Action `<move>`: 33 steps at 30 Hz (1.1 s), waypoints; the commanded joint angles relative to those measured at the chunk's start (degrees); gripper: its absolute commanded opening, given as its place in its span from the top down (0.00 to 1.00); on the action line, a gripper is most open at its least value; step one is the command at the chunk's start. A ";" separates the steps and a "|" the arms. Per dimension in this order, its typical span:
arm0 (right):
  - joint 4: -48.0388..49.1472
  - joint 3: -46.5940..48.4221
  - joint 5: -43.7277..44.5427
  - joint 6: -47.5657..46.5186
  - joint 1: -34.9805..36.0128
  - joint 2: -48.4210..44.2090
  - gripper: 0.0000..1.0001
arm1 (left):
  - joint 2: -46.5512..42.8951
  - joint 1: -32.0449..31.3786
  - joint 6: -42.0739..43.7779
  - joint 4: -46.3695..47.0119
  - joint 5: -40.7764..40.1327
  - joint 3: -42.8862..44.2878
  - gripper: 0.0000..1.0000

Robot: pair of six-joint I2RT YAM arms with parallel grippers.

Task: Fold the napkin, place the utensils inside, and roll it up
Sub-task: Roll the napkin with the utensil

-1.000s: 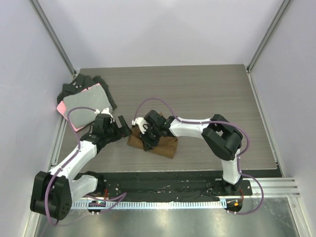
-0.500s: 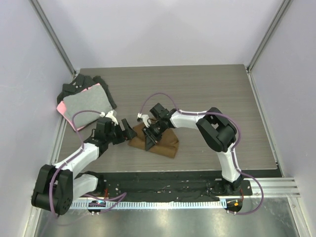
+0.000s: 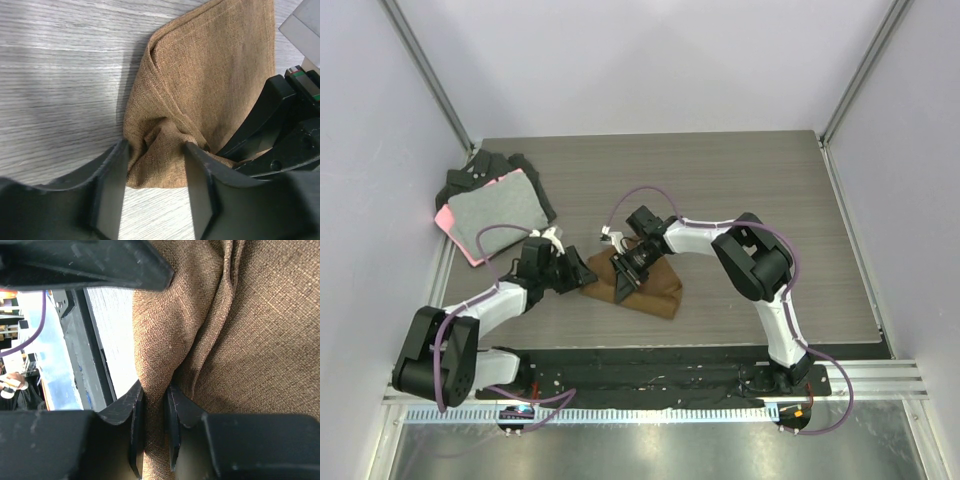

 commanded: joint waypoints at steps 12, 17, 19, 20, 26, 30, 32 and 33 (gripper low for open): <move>-3.32 1.46 8.18 0.62 -0.90 -2.46 0.63 | 2.02 0.02 -0.52 0.83 1.73 1.12 0.99; -3.41 0.94 16.70 0.71 -0.29 -11.43 0.45 | 3.25 0.02 -1.31 -3.04 -0.02 3.14 1.00; -1.93 -0.99 25.44 0.62 0.94 -17.03 0.40 | 4.12 0.11 -1.40 -6.36 -0.72 4.80 1.00; -1.04 -2.04 29.08 -0.60 3.03 -19.16 0.38 | 4.48 0.02 -1.49 -7.69 -0.82 5.42 1.00; 12.22 -16.09 62.05 -7.98 15.86 -28.84 0.35 | 8.42 0.81 -1.67 -13.85 0.75 10.44 1.00; 14.87 -16.91 65.94 -10.19 21.85 -26.23 0.35 | 10.80 1.95 -1.40 -14.03 3.22 11.84 1.00; 15.40 -16.56 65.85 -10.36 22.39 -24.64 0.36 | 11.51 2.48 -1.40 -13.86 3.66 12.29 1.00; 15.66 -16.38 65.77 -10.54 22.56 -23.32 0.36 | 12.03 2.48 -1.58 -13.51 4.27 12.37 1.00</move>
